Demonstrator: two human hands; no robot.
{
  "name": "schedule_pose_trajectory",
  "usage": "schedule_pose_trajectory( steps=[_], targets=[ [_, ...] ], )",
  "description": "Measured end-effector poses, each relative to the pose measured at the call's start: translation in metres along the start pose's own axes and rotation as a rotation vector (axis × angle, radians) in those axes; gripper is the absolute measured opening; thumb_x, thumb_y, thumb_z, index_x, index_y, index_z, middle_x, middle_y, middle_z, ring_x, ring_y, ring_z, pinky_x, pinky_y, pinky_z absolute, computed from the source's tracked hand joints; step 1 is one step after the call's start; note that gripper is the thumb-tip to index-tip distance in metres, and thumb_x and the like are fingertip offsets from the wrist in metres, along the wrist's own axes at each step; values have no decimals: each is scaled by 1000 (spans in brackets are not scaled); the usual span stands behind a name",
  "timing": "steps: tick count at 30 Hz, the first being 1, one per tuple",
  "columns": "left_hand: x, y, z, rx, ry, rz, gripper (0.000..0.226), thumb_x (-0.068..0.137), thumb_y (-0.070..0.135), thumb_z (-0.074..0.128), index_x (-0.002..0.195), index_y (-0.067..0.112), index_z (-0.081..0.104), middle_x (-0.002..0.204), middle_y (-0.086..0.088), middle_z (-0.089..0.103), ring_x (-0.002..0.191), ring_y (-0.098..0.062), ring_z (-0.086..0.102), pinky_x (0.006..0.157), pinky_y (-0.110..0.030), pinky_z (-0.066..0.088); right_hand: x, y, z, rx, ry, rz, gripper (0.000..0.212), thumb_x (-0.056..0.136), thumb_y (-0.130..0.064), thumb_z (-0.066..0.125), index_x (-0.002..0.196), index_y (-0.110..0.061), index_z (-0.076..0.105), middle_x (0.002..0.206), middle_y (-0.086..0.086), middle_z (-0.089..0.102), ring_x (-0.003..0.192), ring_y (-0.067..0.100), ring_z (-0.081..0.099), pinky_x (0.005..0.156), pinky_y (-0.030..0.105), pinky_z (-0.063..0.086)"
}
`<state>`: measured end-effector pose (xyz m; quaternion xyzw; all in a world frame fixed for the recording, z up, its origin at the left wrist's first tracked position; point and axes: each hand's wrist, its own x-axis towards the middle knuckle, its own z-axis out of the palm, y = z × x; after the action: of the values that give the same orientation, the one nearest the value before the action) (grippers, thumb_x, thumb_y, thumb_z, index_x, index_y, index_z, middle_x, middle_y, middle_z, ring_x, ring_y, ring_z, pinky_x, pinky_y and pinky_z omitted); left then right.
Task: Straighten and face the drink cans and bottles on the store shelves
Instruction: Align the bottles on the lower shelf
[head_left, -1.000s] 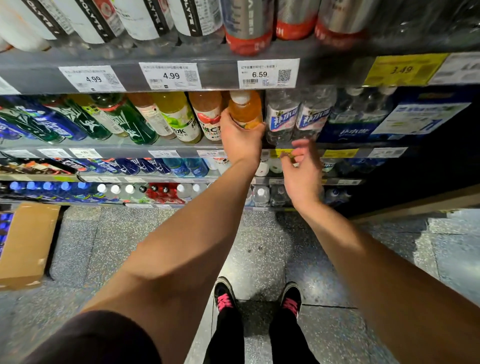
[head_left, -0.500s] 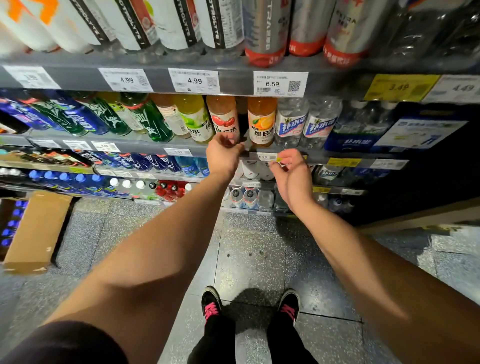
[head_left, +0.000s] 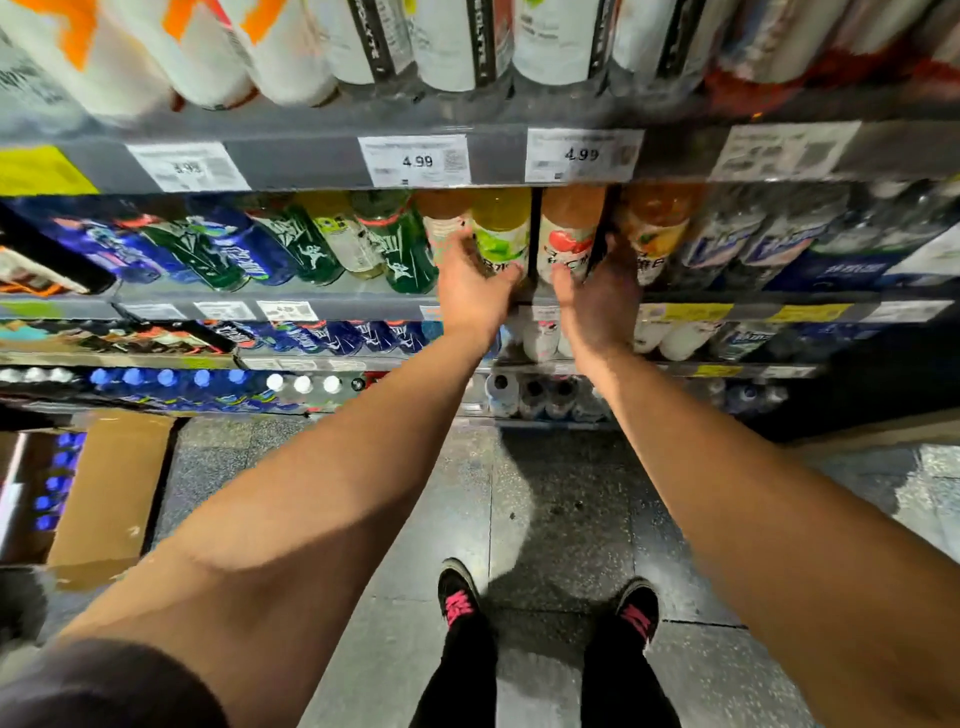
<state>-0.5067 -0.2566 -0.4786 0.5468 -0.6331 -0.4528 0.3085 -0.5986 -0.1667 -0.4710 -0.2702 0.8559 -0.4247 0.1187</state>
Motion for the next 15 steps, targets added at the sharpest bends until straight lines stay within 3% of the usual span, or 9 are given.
schedule_pose_trajectory(
  steps=[4, 7, 9, 12, 15],
  targets=[
    [6, -11, 6, -18, -11, 27, 66, 73, 19, 86, 128, 9, 50, 120, -5, 65, 110, -18, 61, 100, -27, 47, 15, -5, 17, -15, -19, -14, 83, 86, -37, 71, 150, -2, 29, 149, 18, 43, 135, 31, 44, 112, 36, 33],
    [7, -17, 12, -106, 16, 33, 64, 72, 15, 85, 126, 7, 51, 121, -8, 65, 109, -19, 64, 101, -36, 49, 28, -4, 24, -56, 6, 25, 95, 80, -43, 76, 151, -1, 27, 148, 18, 46, 133, 30, 46, 109, 33, 35],
    [6, -20, 15, -111, 37, 34, 63, 72, 16, 84, 125, 9, 52, 119, -5, 64, 106, -18, 62, 100, -36, 49, 33, 0, 28, -86, 41, 19, 88, 81, -41, 77, 146, -2, 34, 140, 17, 54, 125, 31, 54, 99, 34, 42],
    [4, -19, 19, -108, 64, 22, 61, 73, 16, 84, 124, 10, 52, 115, -5, 62, 102, -20, 59, 96, -37, 50, 33, 4, 32, -151, 179, 3, 51, 91, -31, 63, 131, -4, 48, 115, 14, 68, 101, 33, 66, 72, 36, 44],
    [4, -15, 22, -109, 75, 10, 63, 72, 15, 85, 126, 8, 52, 113, -4, 62, 100, -18, 59, 97, -35, 50, 29, 4, 31, -80, 206, 6, 63, 80, -39, 62, 130, -4, 47, 115, 16, 67, 91, 34, 67, 66, 35, 42]
  ],
)
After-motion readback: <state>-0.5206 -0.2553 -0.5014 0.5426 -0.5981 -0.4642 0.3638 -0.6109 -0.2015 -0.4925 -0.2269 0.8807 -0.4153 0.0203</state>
